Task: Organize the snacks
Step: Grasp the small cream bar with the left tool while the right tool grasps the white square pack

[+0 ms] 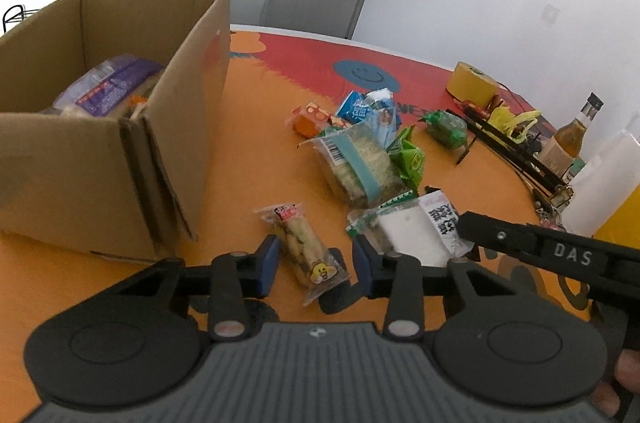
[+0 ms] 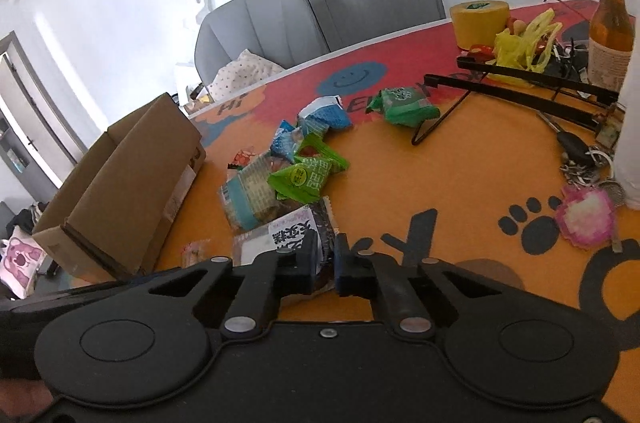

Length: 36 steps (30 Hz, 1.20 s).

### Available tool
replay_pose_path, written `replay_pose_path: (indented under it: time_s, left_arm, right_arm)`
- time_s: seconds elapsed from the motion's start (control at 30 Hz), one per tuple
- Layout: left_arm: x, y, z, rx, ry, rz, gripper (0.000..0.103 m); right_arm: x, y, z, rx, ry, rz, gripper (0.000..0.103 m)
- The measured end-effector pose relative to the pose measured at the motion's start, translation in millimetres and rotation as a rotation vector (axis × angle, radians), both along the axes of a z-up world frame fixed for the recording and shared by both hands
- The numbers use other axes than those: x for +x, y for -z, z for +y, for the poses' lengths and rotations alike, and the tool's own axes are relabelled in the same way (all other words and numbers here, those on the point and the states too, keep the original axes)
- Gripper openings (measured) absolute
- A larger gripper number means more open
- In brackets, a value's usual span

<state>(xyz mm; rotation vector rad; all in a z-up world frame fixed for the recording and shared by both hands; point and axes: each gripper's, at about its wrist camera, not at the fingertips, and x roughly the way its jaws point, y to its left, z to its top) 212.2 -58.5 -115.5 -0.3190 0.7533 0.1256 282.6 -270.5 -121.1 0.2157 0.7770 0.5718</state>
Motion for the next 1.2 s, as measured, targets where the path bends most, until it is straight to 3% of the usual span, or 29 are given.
replay_pose_path:
  time_s: [0.07, 0.17, 0.27, 0.3, 0.33, 0.4, 0.63, 0.9, 1.03, 1.2]
  left_arm:
    - [0, 1, 0, 0.004, 0.000, -0.005, 0.033]
    - [-1, 2, 0, 0.002, 0.006, -0.002, 0.019]
    - [-2, 3, -2, 0.000, 0.025, -0.002, 0.018]
    - [-2, 2, -3, -0.001, 0.032, -0.002, 0.018]
    - [-3, 2, -3, 0.000, 0.037, -0.002, 0.018]
    - [-6, 2, -4, -0.005, 0.043, -0.002, 0.017]
    - [-21, -2, 5, -0.008, 0.039, -0.010, 0.017]
    - [-36, 0, 17, -0.018, 0.021, -0.007, 0.017]
    - [-40, -1, 19, -0.020, 0.015, -0.008, 0.017]
    - [-42, -7, 16, -0.024, 0.025, -0.029, 0.017]
  right_arm:
    - [-3, -1, -3, -0.009, 0.007, -0.002, 0.005]
    - [-7, -3, -8, -0.028, 0.032, -0.002, 0.005]
    - [-11, -8, -11, -0.072, 0.072, -0.011, 0.009]
    - [-12, -10, -11, -0.079, 0.082, -0.011, 0.021]
    - [-13, -12, -11, -0.081, 0.088, -0.012, 0.041]
    - [-18, -16, -6, -0.076, 0.075, -0.038, 0.070]
    - [-23, -13, 32, -0.184, 0.005, -0.096, 0.083]
    - [-29, 3, 54, -0.328, -0.016, -0.111, 0.088]
    - [-32, 7, 48, -0.312, -0.032, -0.108, 0.059]
    - [-35, -1, 39, -0.280, -0.027, -0.106, 0.054]
